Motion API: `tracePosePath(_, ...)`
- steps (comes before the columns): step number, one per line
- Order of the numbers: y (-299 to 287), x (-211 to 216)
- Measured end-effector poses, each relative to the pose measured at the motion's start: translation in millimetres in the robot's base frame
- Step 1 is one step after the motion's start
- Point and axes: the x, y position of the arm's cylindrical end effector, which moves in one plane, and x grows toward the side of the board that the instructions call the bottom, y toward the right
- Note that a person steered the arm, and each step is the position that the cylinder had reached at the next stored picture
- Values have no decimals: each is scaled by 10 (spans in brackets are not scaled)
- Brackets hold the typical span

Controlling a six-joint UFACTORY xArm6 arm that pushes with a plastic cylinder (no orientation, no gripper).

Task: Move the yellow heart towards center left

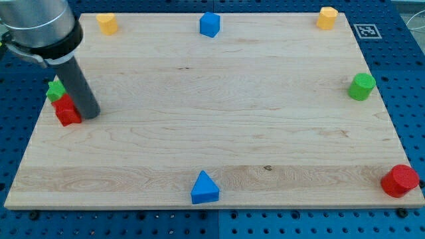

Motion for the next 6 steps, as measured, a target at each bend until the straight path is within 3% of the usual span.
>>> tracePosePath(1, 549, -434)
tracePosePath(4, 575, -2415)
tracePosePath(5, 440, -2774)
tracePosePath(6, 173, -2780)
